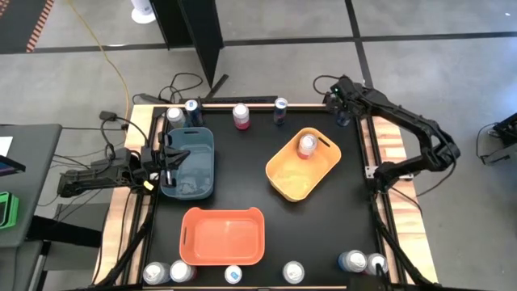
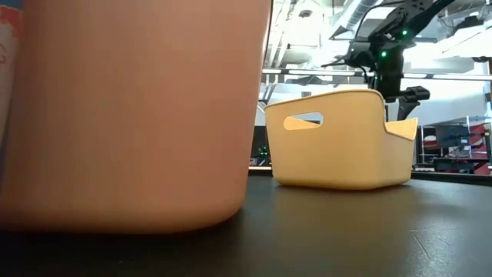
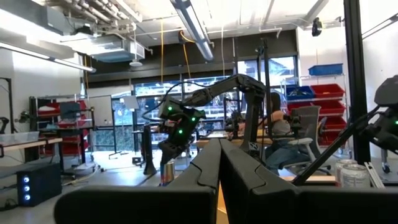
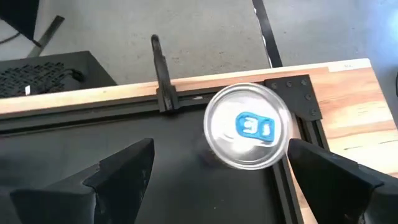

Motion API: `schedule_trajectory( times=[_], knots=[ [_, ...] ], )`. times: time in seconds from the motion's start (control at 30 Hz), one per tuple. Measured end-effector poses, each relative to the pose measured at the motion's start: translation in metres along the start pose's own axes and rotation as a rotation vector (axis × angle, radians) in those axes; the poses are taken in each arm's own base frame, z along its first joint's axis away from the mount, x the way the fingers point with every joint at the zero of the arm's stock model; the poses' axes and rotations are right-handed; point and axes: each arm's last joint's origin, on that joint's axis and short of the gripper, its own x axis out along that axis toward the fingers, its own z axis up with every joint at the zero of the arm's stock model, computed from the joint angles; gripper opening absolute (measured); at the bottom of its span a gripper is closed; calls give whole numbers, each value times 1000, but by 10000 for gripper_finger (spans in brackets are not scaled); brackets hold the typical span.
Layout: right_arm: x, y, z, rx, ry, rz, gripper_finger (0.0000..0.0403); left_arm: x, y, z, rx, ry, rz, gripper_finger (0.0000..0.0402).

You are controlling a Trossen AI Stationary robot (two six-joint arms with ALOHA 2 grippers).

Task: Sort soda cans
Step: Put the blue soda can into the orange bin

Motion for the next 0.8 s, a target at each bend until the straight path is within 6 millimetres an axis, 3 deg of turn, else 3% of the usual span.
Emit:
schedule_trajectory(
  times=[0.37, 0.8],
  knots=[
    [8, 2, 2, 64, -15, -35, 386, 0, 0, 0, 0, 0, 0, 2],
    [-1, 7, -3, 70, -41, -17, 386, 0, 0, 0, 0, 3, -1, 2]
  ],
)
